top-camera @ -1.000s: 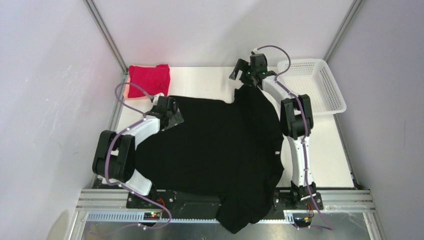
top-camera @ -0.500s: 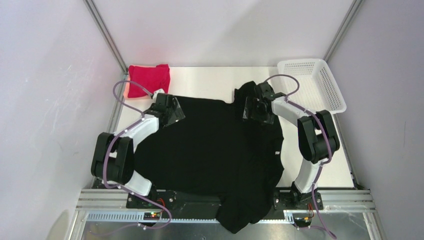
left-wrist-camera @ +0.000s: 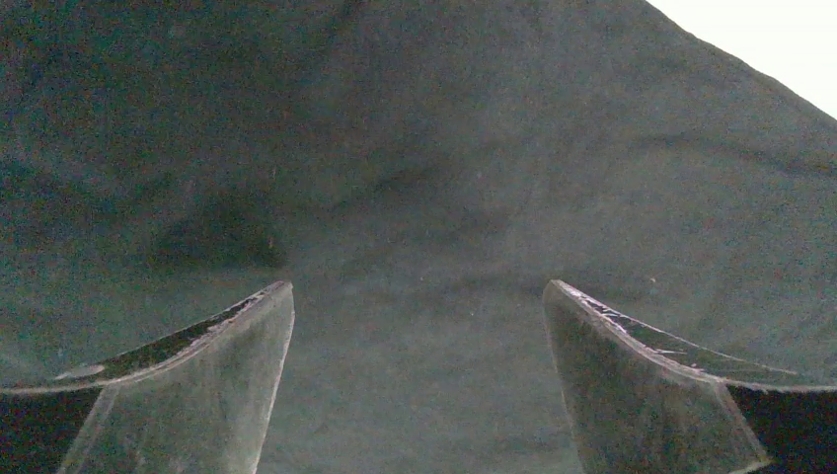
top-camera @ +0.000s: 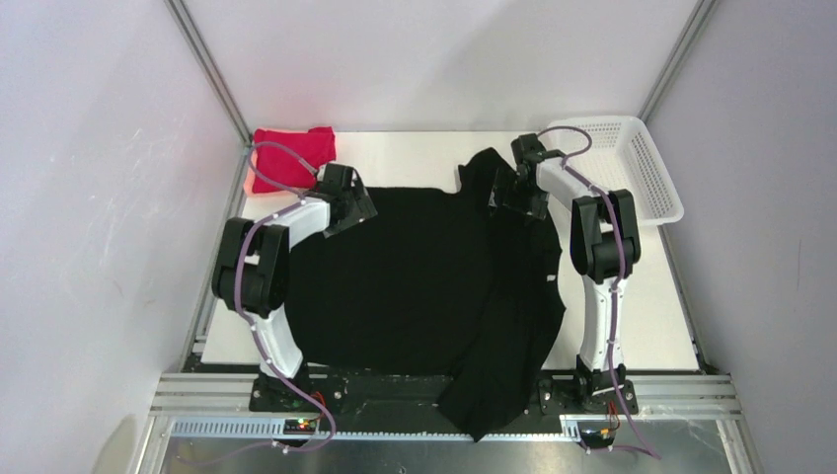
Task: Fold and stack the t-shirts
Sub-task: Flatten out the tshirt, then grab the side of the flattened tshirt closest away from the robot with both arms, then fold the flattened tshirt in 1/3 of the way
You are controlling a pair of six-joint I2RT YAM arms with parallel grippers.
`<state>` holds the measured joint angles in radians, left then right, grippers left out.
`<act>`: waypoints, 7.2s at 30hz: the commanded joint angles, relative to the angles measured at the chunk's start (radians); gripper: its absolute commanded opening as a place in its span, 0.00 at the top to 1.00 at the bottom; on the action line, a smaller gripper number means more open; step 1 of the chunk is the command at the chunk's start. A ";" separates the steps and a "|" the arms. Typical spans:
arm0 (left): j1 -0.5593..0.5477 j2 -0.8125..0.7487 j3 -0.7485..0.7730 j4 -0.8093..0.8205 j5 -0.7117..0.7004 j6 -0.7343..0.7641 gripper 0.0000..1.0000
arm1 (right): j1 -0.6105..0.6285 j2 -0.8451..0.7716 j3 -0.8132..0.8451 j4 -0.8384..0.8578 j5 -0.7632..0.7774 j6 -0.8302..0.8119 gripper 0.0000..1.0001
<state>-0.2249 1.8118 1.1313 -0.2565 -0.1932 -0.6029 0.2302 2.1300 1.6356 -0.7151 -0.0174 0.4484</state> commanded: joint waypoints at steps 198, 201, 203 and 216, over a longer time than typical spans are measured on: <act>-0.115 -0.759 -0.489 -0.270 -0.430 -0.517 1.00 | 0.274 -0.877 -0.613 0.057 0.093 -0.270 1.00; -0.083 -0.679 -0.444 -0.242 -0.409 -0.490 1.00 | 0.216 -0.825 -0.572 0.095 0.019 -0.323 1.00; -0.064 -0.643 -0.415 -0.235 -0.408 -0.472 1.00 | 0.194 -0.780 -0.534 0.097 -0.020 -0.357 1.00; 0.035 -0.336 -0.193 -0.204 -0.343 -0.310 1.00 | 0.098 -0.382 -0.217 0.121 -0.073 -0.608 1.00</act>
<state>-0.2165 1.4075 0.8577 -0.4808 -0.5613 -0.9897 0.3557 1.6535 1.2980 -0.6147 -0.0692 -0.0269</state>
